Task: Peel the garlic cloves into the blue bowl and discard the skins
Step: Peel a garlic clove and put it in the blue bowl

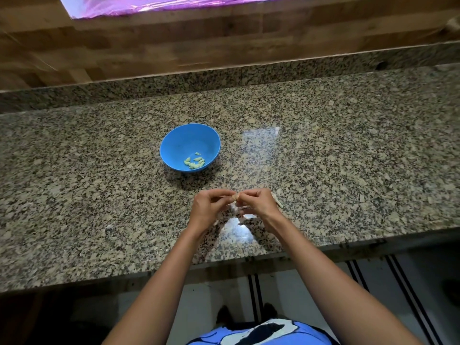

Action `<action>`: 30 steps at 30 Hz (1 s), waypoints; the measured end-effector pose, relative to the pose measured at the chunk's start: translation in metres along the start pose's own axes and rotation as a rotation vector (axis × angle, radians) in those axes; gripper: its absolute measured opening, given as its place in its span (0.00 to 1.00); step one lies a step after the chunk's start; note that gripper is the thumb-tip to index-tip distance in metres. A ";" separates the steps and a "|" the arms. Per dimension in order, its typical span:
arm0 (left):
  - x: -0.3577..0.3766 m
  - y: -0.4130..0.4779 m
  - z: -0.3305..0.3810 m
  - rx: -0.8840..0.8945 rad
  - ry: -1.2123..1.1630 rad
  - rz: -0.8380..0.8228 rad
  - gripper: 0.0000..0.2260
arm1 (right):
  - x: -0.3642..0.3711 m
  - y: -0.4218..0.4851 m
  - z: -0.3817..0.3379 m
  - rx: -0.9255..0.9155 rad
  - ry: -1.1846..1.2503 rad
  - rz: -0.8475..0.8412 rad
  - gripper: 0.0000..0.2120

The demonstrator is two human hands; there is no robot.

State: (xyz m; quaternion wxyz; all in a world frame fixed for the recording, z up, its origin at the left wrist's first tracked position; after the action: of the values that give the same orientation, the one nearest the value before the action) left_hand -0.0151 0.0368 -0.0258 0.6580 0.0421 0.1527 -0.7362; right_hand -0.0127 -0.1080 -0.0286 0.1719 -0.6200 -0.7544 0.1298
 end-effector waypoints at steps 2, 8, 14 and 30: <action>0.001 -0.001 0.001 -0.047 -0.138 -0.049 0.10 | 0.000 0.000 0.000 0.011 -0.019 -0.011 0.06; 0.007 -0.006 -0.005 -0.199 -0.487 0.016 0.10 | 0.000 -0.002 0.000 0.029 0.004 0.004 0.06; 0.000 -0.006 -0.015 -0.309 -0.995 0.169 0.08 | -0.009 -0.003 0.011 0.084 -0.053 0.083 0.06; -0.002 -0.001 -0.005 -0.106 -0.301 0.121 0.08 | 0.011 -0.002 -0.004 -0.092 -0.312 0.125 0.05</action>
State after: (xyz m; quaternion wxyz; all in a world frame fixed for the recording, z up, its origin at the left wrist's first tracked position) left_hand -0.0164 0.0404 -0.0299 0.7179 -0.0945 0.0883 -0.6841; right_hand -0.0148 -0.0976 -0.0231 0.0158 -0.6451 -0.7372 0.2005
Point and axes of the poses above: each hand's wrist, its own y-axis towards the middle knuckle, its own x-axis out of the palm, z = x × y, the point moved 5 cm from there along y, towards the middle knuckle, and after that the axes turned 3 degrees about -z, right-handed, at the moved point
